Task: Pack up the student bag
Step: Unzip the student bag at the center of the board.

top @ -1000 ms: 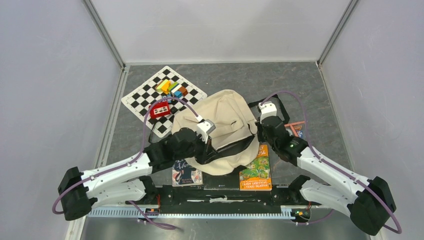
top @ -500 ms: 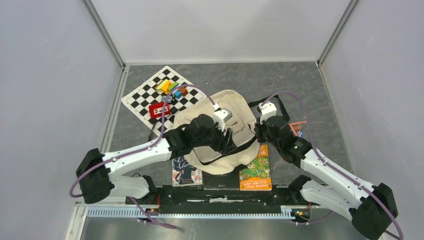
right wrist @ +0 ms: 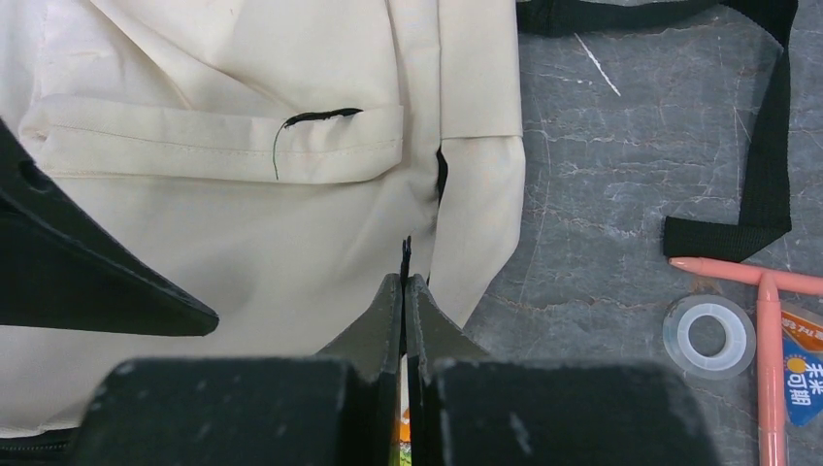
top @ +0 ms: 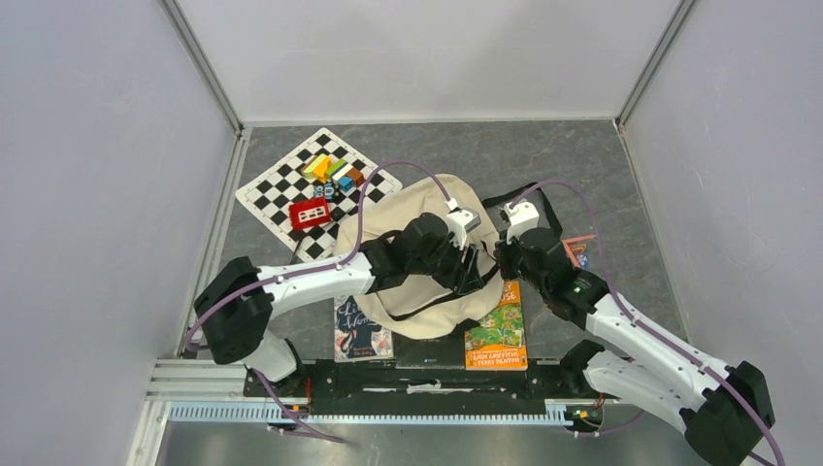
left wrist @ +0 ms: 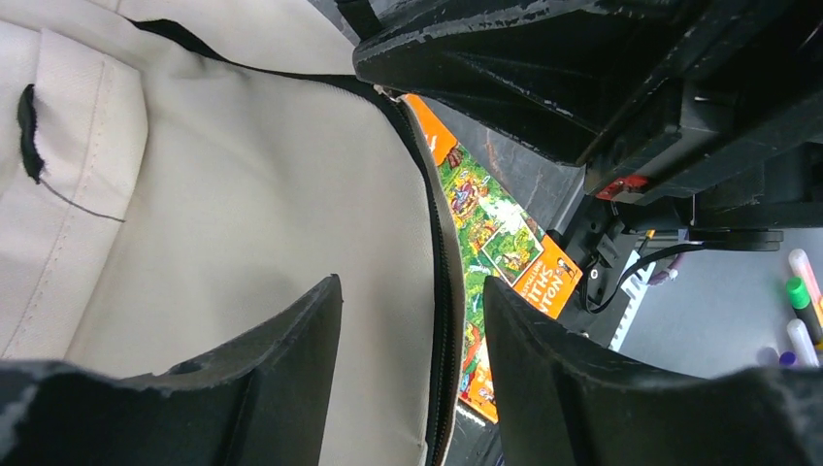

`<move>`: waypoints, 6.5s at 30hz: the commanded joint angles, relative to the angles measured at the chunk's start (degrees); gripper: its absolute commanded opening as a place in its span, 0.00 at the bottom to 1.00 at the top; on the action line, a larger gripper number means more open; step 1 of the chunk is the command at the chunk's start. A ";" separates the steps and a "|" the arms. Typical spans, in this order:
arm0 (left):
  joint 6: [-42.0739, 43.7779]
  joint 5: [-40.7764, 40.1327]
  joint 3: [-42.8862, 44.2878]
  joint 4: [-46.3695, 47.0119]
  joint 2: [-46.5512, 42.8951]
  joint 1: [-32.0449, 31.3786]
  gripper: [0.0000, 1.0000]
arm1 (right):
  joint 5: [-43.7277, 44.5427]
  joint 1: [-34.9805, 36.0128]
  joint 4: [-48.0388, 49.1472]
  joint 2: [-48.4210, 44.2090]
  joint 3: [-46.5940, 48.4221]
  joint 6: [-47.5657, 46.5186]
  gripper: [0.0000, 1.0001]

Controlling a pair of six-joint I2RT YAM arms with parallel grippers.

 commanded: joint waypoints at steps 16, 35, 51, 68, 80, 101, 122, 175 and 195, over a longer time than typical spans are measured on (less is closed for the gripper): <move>1.15 9.04 -8.97 6.68 -5.36 -0.03 0.02 | 9.10 -0.20 -1.75 3.66 2.26 1.04 0.00; -5.99 -3.22 -24.44 2.99 -29.79 -0.03 0.02 | 9.87 -3.19 1.98 12.78 5.61 -1.42 0.00; 1.30 -14.16 -9.97 -20.43 -36.31 0.10 0.02 | 10.03 -4.99 7.88 17.89 9.39 -4.17 0.00; 4.68 -7.48 3.95 -25.27 -28.78 6.01 0.02 | 8.56 -7.66 13.69 27.37 17.94 -7.11 0.00; 5.61 12.34 10.66 -21.87 -14.18 26.52 0.02 | 3.59 -7.74 -2.61 12.97 17.54 -6.38 0.96; 7.40 16.64 14.10 -19.03 -8.22 33.72 0.02 | -8.94 2.62 -6.09 9.55 6.71 8.65 0.57; 5.92 21.84 34.09 -14.12 15.45 47.90 0.02 | 10.83 -14.03 3.88 39.40 37.69 -23.62 0.00; -1.78 20.78 10.76 -9.36 11.07 39.08 0.09 | 1.93 -5.83 3.43 33.04 20.16 3.65 0.70; -2.18 21.15 15.75 -8.38 13.23 42.99 0.02 | -3.42 -8.37 3.94 27.85 20.49 4.95 0.36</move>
